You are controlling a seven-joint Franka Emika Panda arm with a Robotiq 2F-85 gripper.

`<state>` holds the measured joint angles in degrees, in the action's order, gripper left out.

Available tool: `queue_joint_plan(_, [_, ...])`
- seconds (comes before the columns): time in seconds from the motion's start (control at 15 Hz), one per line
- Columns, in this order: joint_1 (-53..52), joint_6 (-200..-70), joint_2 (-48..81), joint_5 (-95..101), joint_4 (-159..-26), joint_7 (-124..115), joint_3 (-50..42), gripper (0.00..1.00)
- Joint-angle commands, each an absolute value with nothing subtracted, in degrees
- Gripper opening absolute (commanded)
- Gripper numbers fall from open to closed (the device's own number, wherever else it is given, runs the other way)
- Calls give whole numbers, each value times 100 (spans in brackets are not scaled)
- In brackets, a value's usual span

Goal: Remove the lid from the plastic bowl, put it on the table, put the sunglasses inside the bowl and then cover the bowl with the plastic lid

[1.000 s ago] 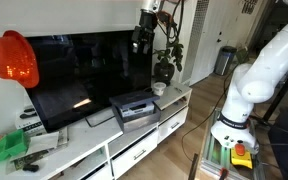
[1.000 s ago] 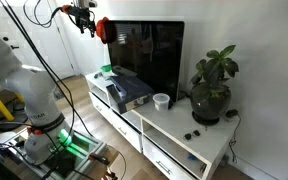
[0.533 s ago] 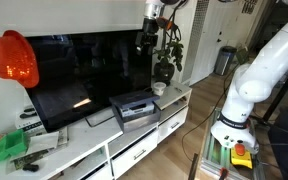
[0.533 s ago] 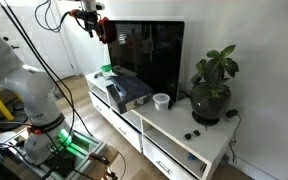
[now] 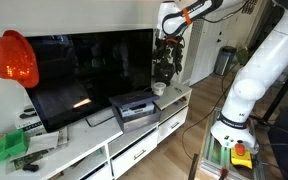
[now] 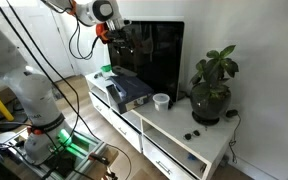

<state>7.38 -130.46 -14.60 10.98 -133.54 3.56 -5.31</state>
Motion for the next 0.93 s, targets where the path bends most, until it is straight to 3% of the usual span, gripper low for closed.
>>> queue_joint_plan(0.0, [934, -14119, -1256, 889, -13848, 670, -998, 100])
queue_joint_plan(0.6, [950, -14067, -1176, 1013, -13757, 549, -928, 100])
queue_joint_plan(0.87, [1194, -14119, -153, 989, -13438, 273, -1157, 100])
